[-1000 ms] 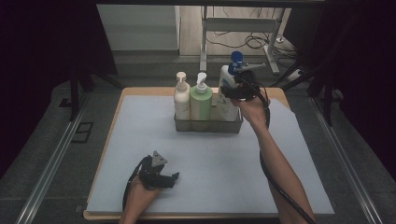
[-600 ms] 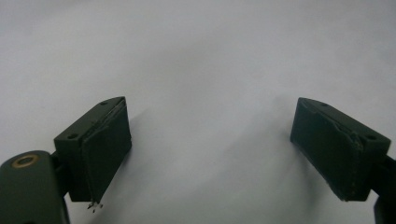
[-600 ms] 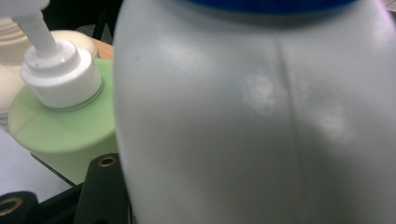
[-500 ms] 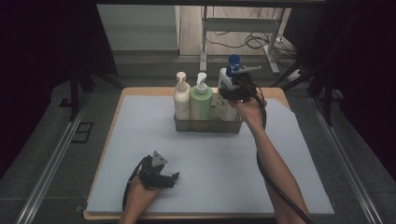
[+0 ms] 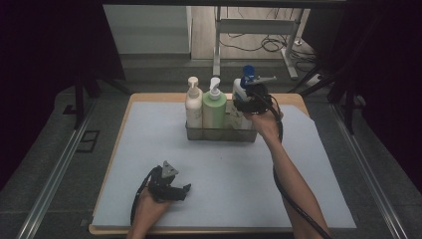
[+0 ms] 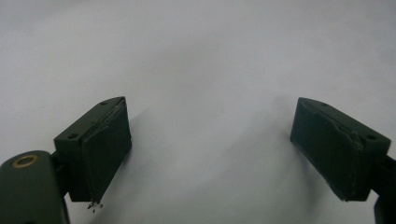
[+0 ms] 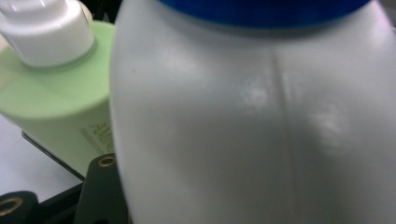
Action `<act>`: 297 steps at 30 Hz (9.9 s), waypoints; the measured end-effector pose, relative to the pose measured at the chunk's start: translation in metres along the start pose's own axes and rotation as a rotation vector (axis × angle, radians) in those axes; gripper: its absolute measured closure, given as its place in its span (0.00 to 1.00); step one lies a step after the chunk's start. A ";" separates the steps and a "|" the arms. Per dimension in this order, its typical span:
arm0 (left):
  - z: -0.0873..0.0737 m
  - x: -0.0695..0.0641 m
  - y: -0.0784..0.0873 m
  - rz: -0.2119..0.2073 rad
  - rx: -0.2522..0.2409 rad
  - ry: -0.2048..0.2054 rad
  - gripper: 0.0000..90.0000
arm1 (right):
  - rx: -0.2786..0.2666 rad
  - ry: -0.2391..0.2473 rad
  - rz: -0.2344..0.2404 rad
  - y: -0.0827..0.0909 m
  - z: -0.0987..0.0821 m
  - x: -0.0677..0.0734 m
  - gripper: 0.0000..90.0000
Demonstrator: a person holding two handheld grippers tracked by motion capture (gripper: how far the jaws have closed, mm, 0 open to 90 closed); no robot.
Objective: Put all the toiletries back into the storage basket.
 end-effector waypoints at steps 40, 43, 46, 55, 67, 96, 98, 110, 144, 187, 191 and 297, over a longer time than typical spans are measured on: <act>0.000 0.000 0.000 0.000 0.000 0.000 0.13 | 0.016 -0.015 0.014 -0.012 -0.031 -0.018 0.38; 0.000 0.000 0.000 0.000 0.000 0.000 0.13 | 0.008 -0.013 0.018 -0.009 -0.031 -0.017 0.38; 0.000 0.000 0.000 0.000 0.000 0.000 0.13 | 0.002 -0.008 0.027 -0.005 -0.033 -0.016 0.38; 0.000 0.000 0.000 0.000 -0.001 0.002 0.13 | -0.008 -0.009 0.057 0.008 -0.041 -0.012 0.44; 0.000 0.000 0.000 0.001 0.000 0.000 0.13 | -0.003 -0.044 0.124 0.023 -0.064 -0.014 0.57; 0.000 0.000 0.000 0.001 0.000 0.001 0.13 | 0.024 -0.120 0.024 0.005 -0.073 -0.051 1.00; 0.000 0.000 0.000 0.001 0.001 -0.001 0.13 | 0.026 -0.125 0.022 0.001 -0.072 -0.052 1.00; 0.000 0.000 0.000 0.001 0.002 -0.001 0.13 | 0.055 -0.144 0.024 -0.015 -0.078 -0.054 1.00; 0.000 0.000 0.000 0.001 0.002 -0.001 0.13 | 0.116 -0.132 0.044 -0.035 -0.094 -0.046 0.99; 0.000 0.000 0.000 0.000 0.001 -0.001 0.13 | 0.140 -0.097 0.124 -0.043 -0.097 -0.016 0.94; 0.000 0.000 0.000 0.000 0.000 -0.001 0.13 | 0.138 -0.092 0.101 -0.042 -0.097 -0.019 0.86; 0.000 0.000 0.000 0.001 -0.004 0.000 0.13 | 0.173 0.049 0.150 0.076 -0.261 0.009 0.00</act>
Point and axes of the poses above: each handheld gripper's, and its own axes: y roughly backward along the jaws, z roughly out of its top, x roughly to its left, the point moved 10 cm from there along -y, roughly forward along the jaws, and after that the axes turned 13 degrees about z, right-handed, at the moved point
